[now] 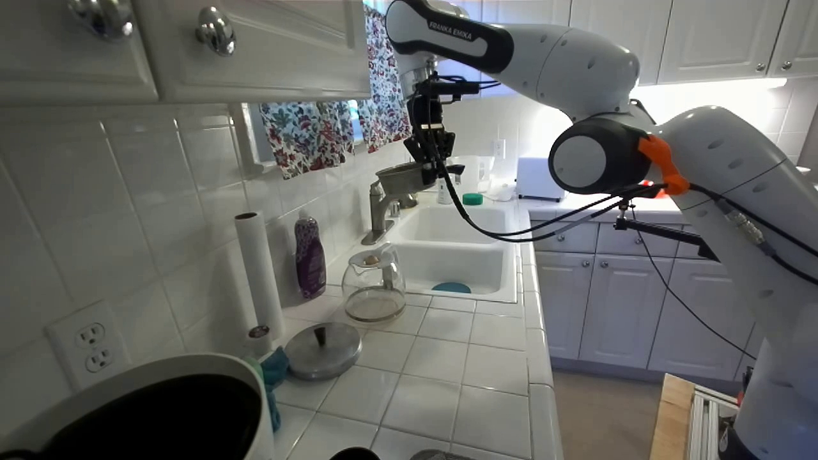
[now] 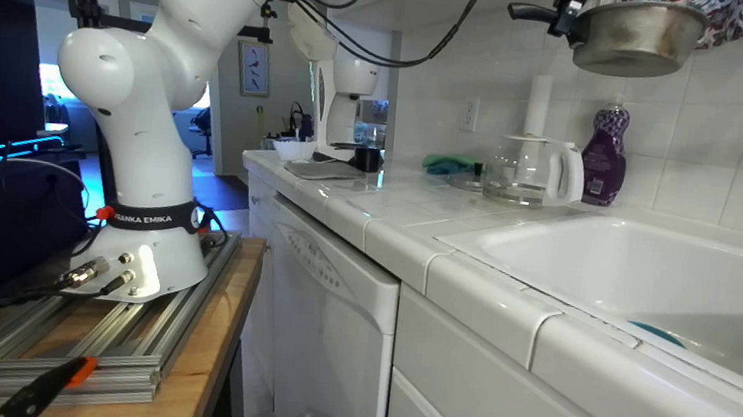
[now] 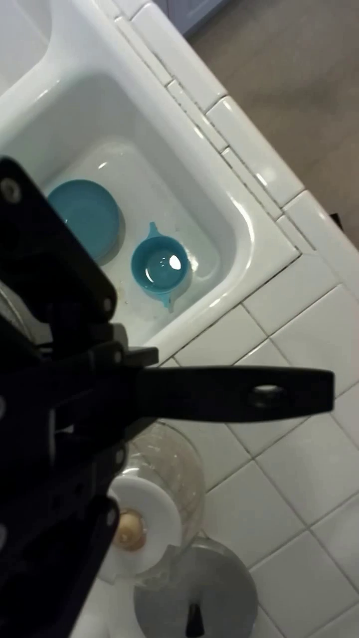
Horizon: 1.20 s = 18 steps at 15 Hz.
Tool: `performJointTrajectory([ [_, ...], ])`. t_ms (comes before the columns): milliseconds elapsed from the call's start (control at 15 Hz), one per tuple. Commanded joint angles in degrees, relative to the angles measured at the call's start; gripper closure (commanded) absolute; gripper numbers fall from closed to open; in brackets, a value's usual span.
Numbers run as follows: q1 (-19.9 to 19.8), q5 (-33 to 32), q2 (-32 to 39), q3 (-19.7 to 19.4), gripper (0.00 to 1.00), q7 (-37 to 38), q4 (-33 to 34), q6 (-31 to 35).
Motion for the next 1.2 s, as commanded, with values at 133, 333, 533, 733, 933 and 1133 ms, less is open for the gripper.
performJointTrajectory([
  [133, 0.3, -1.9, -3.8, -1.2, 0.94, -3.4, -0.5, -5.8],
  [333, -0.3, 0.1, -2.7, -0.2, 0.94, -3.1, 0.1, -3.3],
  [533, 0.5, 0.6, -0.5, 0.5, 0.94, -3.1, 1.9, -3.3],
  [733, 0.7, 0.5, 0.2, 0.5, 0.94, -2.1, 1.9, -2.5],
  [933, 1.0, -0.1, 0.4, 0.3, 0.77, -2.5, 1.2, -3.2],
  [1133, 0.9, -0.1, 0.0, 0.3, 0.77, -2.5, 0.5, -2.8],
])
